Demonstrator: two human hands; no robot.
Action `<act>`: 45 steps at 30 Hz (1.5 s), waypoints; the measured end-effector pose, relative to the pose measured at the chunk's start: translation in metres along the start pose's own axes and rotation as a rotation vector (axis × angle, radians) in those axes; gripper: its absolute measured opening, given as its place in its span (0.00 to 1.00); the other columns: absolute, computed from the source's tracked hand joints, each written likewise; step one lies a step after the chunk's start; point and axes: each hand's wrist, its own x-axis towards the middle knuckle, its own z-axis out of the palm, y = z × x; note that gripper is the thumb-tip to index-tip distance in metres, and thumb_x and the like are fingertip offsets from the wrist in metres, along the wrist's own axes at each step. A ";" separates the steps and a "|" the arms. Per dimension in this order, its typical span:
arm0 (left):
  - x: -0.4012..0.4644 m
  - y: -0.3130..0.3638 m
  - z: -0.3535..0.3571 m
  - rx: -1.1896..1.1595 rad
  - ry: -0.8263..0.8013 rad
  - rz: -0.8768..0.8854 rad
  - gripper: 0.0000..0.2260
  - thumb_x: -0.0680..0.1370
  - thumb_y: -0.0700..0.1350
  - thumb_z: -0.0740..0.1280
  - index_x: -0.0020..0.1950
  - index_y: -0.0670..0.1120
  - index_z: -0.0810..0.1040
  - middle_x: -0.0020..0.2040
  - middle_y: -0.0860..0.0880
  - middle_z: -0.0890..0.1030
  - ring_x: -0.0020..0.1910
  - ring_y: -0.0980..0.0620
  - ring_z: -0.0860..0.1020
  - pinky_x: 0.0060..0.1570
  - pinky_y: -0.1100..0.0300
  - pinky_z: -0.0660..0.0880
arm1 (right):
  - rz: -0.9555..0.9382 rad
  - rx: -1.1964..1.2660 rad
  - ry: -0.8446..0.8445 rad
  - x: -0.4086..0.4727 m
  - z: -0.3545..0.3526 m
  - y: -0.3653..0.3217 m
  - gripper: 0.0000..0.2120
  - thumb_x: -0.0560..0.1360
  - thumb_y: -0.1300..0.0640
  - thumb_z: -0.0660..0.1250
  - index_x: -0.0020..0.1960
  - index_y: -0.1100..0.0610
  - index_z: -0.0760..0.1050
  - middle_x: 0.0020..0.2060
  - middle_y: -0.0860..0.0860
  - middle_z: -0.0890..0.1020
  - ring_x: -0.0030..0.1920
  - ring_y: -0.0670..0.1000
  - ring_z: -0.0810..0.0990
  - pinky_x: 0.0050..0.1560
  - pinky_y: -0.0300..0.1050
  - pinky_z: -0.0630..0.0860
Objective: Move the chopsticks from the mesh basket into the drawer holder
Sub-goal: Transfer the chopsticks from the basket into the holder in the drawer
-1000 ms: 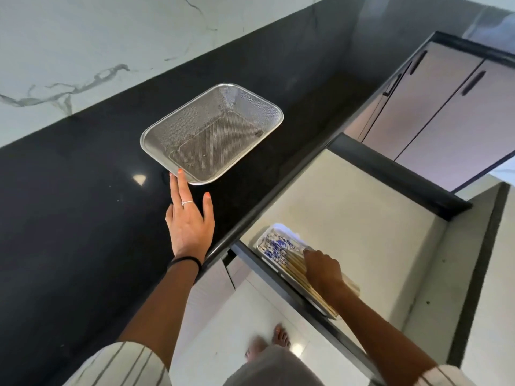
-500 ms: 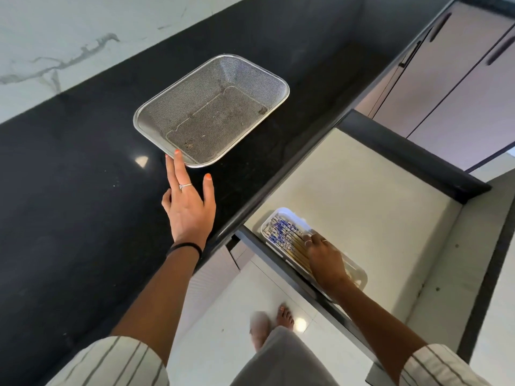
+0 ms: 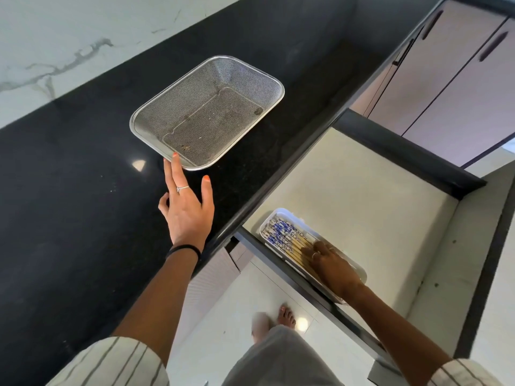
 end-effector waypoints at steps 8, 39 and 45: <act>0.000 -0.001 -0.002 -0.014 0.003 0.004 0.28 0.83 0.55 0.56 0.79 0.53 0.48 0.81 0.46 0.52 0.52 0.58 0.71 0.71 0.40 0.60 | 0.070 0.039 0.066 -0.001 0.008 0.000 0.22 0.79 0.59 0.62 0.72 0.53 0.64 0.75 0.53 0.61 0.69 0.53 0.70 0.68 0.47 0.71; -0.001 0.003 -0.002 -0.007 -0.004 -0.010 0.28 0.83 0.53 0.56 0.79 0.51 0.48 0.80 0.47 0.57 0.62 0.49 0.75 0.72 0.44 0.57 | -0.048 -0.013 0.061 -0.013 0.012 0.021 0.20 0.79 0.47 0.60 0.70 0.46 0.66 0.70 0.48 0.70 0.65 0.50 0.73 0.57 0.43 0.78; -0.001 0.002 -0.001 -0.011 0.002 -0.009 0.28 0.83 0.53 0.57 0.80 0.51 0.47 0.79 0.48 0.57 0.62 0.50 0.75 0.72 0.44 0.57 | -0.061 0.020 0.068 -0.013 0.012 0.017 0.21 0.80 0.48 0.60 0.72 0.50 0.65 0.72 0.51 0.67 0.69 0.52 0.71 0.66 0.44 0.71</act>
